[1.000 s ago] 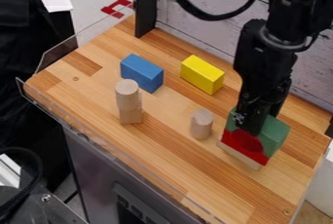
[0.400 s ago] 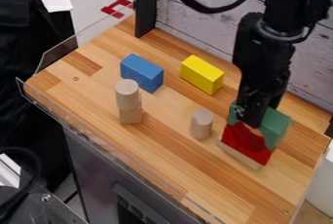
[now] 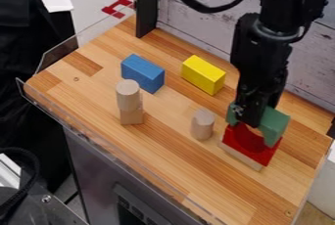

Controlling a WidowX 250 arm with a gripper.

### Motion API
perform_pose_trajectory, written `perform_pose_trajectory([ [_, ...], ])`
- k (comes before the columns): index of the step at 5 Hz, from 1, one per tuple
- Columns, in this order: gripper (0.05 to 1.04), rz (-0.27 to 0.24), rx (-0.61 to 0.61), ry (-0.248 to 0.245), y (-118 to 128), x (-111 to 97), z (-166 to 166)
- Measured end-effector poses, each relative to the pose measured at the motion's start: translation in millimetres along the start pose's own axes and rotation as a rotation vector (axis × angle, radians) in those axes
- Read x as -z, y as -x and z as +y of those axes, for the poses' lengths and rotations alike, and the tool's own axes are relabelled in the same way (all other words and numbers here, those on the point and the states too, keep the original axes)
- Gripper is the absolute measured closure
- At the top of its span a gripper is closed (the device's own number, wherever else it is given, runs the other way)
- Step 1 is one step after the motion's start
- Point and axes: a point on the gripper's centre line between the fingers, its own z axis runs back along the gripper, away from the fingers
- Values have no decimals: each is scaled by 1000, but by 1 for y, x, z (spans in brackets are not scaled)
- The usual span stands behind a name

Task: Put the green arch on top of the red arch

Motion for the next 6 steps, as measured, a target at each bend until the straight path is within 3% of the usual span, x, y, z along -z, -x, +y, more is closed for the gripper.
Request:
perform_pose_trajectory([
  [4, 537, -12, 4, -24, -2, 3, 1],
  [5, 480, -12, 12, -29, 1, 4, -1],
  [6, 188, -1, 11, -46, 3, 8, 1],
])
